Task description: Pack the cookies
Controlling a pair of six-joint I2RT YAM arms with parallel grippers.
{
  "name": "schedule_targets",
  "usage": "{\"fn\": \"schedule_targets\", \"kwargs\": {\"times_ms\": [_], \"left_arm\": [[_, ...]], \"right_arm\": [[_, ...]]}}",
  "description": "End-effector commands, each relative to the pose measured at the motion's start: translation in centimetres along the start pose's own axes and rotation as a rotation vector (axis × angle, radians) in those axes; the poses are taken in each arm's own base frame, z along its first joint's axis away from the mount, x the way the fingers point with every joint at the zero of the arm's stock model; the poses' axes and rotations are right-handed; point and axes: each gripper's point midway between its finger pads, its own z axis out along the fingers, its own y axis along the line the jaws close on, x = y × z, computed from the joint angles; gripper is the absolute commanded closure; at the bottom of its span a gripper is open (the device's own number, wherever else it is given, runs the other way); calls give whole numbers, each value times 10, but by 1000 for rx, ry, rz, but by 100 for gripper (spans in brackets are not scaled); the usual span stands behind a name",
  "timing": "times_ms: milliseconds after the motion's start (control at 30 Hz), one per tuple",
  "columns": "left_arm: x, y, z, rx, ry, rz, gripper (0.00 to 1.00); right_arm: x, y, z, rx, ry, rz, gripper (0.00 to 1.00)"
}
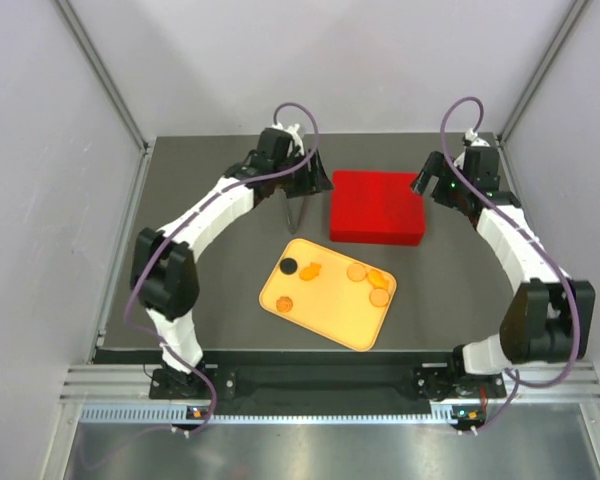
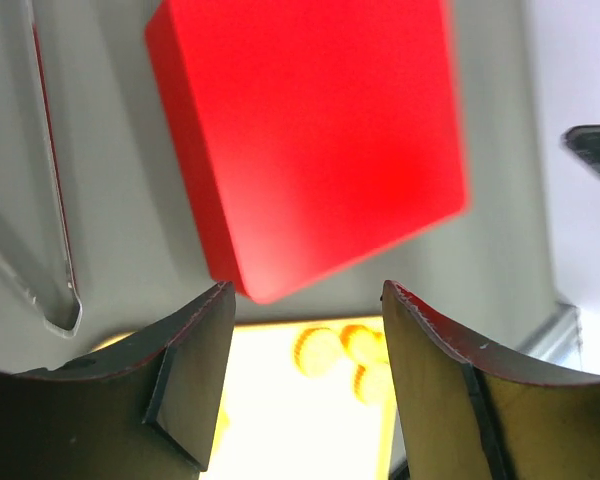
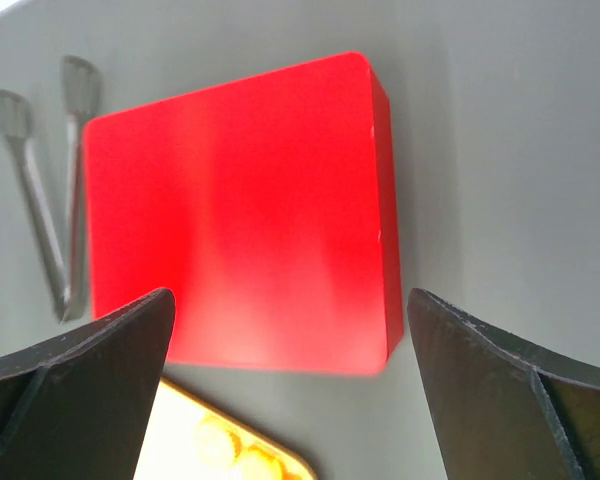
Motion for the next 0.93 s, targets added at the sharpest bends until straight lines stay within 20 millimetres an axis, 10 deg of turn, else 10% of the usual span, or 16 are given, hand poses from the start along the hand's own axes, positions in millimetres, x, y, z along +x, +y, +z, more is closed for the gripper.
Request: {"fn": "schedule_targets", "kwargs": {"times_ms": [0, 233, 433, 900], "left_arm": [[-12, -20, -46, 37, -86, 61, 35], [9, -16, -114, 17, -171, 131, 34], [39, 2, -152, -24, -206, 174, 33], [61, 14, -172, -29, -254, 171, 31]], "right_arm": [[-12, 17, -39, -23, -109, -49, 0], [16, 66, -98, -147, -187, -144, 0], [37, 67, -124, -179, -219, -135, 0], [34, 57, -144, -156, -268, -169, 0]]}}
